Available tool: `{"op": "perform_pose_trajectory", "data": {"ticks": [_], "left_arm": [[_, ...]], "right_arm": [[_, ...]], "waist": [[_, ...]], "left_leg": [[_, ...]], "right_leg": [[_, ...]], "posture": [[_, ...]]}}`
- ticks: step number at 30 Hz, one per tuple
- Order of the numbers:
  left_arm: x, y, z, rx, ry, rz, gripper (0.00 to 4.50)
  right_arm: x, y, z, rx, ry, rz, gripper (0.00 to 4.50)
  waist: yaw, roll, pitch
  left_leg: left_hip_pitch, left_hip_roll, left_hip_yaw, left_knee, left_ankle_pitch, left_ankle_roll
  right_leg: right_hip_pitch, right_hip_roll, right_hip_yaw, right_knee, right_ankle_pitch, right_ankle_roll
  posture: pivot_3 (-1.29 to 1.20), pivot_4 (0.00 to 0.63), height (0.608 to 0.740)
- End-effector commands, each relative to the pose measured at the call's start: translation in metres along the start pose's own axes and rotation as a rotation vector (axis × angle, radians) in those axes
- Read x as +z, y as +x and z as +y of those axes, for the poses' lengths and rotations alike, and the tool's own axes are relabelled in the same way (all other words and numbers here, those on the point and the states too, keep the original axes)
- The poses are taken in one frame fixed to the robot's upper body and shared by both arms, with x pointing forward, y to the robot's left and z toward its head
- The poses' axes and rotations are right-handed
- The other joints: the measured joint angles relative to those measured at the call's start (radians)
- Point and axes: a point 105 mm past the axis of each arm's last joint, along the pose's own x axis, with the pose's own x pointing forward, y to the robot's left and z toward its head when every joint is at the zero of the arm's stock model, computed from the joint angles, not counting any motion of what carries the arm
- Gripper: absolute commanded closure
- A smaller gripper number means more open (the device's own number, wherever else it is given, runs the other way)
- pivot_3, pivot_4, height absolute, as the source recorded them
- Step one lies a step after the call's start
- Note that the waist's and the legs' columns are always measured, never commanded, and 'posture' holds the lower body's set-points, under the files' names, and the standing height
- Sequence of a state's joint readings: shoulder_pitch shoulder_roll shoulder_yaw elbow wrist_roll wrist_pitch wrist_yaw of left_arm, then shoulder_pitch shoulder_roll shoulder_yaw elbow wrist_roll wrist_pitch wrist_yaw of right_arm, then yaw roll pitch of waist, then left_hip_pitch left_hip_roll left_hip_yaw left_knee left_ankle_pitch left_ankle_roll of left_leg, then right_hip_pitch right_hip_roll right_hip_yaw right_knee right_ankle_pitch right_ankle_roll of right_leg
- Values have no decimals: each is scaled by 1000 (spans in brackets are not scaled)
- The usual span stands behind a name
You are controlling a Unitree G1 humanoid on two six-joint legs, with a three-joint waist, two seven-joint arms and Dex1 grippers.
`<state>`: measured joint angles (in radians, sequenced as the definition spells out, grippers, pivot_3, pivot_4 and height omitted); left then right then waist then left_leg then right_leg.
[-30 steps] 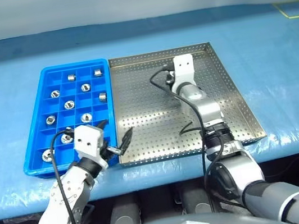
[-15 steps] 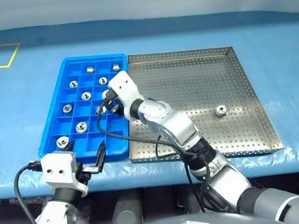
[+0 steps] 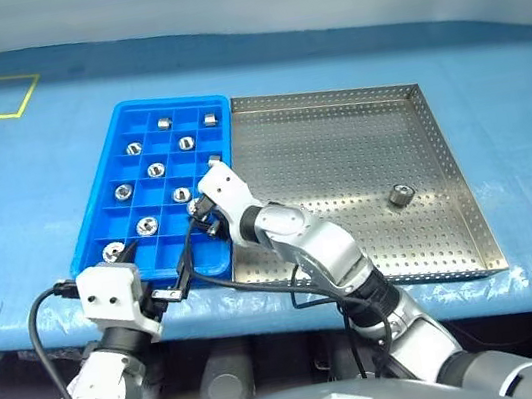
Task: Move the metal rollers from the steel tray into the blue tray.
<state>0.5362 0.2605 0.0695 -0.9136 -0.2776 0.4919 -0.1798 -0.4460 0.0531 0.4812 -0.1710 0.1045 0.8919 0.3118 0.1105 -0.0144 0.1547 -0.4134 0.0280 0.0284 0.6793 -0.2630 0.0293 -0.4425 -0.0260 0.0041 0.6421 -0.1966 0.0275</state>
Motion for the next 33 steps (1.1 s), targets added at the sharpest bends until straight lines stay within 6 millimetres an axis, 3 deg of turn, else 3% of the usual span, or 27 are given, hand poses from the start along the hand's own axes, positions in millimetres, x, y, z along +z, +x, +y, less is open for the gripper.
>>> {"op": "perform_pose_trajectory", "data": {"ticks": [1,9,10,16,23,27,30,33], "left_arm": [[8,-1,-3,-20,15,-28,0],[10,2,-5,-32,15,-34,0],[10,3,-5,-36,16,-36,0],[13,8,-6,-66,22,-46,0],[14,15,-9,-101,25,-52,0],[17,23,-15,-165,30,-57,0],[16,30,-23,-224,27,-51,0],[15,35,-30,-277,27,-47,0]], "right_arm": [[-13,-5,6,28,27,55,2811],[-14,-5,6,9,31,55,2811],[-14,-5,6,3,32,49,2085],[-8,-7,-7,-70,75,3,150],[-3,-9,-20,-149,82,-27,44],[23,-39,-57,-321,82,-189,44],[14,-69,-103,-571,127,-187,44],[4,-91,-126,-712,150,-170,44]], "waist": [[0,0,0],[0,0,0],[0,0,0],[1,0,0],[-17,-1,-1],[-24,0,0],[-36,0,0],[-61,0,0]], "left_leg": [[0,0,0,0,0,0],[0,0,0,0,0,0],[0,0,0,0,0,0],[1,0,-1,1,0,0],[1,0,-4,3,0,0],[-1,0,-5,2,0,0],[-2,-1,-3,2,0,0],[-2,-1,-3,2,0,0]], "right_leg": [[0,0,0,0,0,0],[0,0,0,0,0,0],[0,0,0,0,0,0],[0,0,-1,0,0,0],[0,-1,-3,0,0,0],[2,0,-4,1,0,-1],[1,0,-3,0,0,0],[1,0,-3,0,0,0]], "posture": [[326,150,740],[307,150,740],[307,150,740],[307,150,740],[237,150,740],[165,150,740],[115,150,740],[46,150,740]]}}
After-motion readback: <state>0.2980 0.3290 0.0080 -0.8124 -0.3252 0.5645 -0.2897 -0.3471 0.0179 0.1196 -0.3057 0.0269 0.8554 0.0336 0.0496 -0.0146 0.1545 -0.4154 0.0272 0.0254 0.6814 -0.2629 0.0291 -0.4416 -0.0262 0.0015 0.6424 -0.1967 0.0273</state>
